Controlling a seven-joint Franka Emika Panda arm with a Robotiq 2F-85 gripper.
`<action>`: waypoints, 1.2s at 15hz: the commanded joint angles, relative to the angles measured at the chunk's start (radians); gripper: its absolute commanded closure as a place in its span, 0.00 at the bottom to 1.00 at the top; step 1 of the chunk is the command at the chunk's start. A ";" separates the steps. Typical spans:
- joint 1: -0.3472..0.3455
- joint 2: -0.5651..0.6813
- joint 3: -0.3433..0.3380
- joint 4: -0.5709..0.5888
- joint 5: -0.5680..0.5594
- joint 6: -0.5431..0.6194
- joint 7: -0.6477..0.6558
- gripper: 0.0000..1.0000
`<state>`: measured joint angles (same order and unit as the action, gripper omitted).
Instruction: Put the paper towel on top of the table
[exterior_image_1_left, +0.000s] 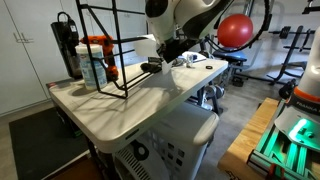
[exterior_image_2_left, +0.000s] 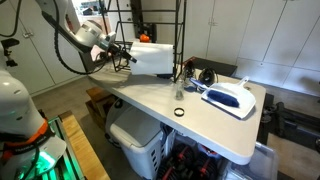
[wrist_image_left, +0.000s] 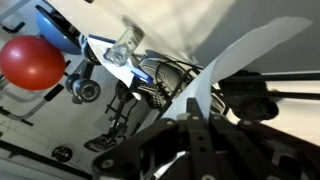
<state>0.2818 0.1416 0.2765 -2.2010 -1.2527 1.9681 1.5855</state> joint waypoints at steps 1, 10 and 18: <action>0.007 -0.075 0.007 -0.088 0.091 -0.107 -0.047 0.99; -0.048 -0.072 -0.042 -0.136 0.107 -0.135 -0.142 1.00; -0.053 -0.011 -0.057 -0.169 0.073 -0.343 -0.376 1.00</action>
<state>0.2229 0.1142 0.2211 -2.3461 -1.1661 1.6966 1.2894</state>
